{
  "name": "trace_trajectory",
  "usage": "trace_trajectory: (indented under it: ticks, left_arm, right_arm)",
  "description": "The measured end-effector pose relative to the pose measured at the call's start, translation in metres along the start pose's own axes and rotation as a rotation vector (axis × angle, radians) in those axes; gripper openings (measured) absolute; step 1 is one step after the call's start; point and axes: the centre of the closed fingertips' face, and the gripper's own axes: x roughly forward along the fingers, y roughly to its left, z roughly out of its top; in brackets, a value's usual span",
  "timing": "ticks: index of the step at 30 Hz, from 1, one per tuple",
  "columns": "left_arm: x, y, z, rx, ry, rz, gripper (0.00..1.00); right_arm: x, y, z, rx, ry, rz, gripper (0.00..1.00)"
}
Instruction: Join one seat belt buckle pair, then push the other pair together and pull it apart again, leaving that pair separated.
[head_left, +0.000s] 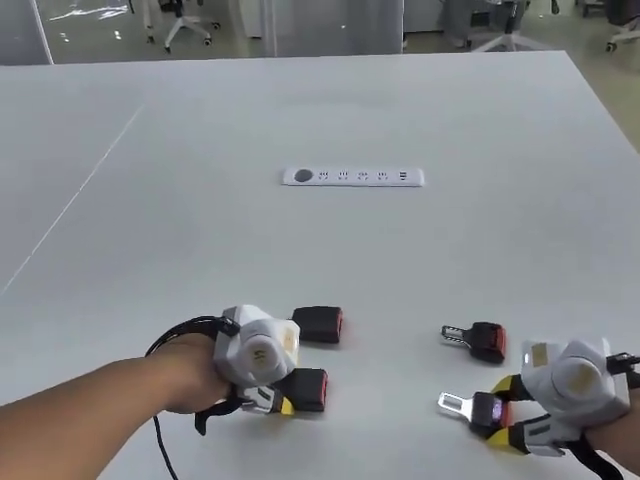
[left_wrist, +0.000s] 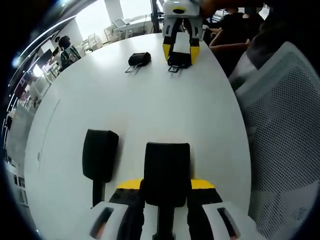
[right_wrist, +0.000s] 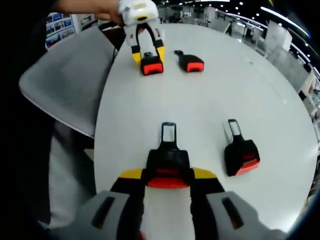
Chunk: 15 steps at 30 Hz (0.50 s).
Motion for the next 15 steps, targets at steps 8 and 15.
trace_trajectory:
  ticks: [8, 15]
  left_arm:
    - [0.000, 0.000, -0.001, 0.002, 0.007, -0.011, 0.33]
    - [0.000, -0.001, -0.001, 0.013, 0.022, -0.018, 0.33]
  right_arm:
    - [0.015, 0.005, 0.026, 0.008, -0.037, -0.018, 0.34]
    - [0.033, 0.011, 0.057, -0.021, -0.069, -0.007, 0.34]
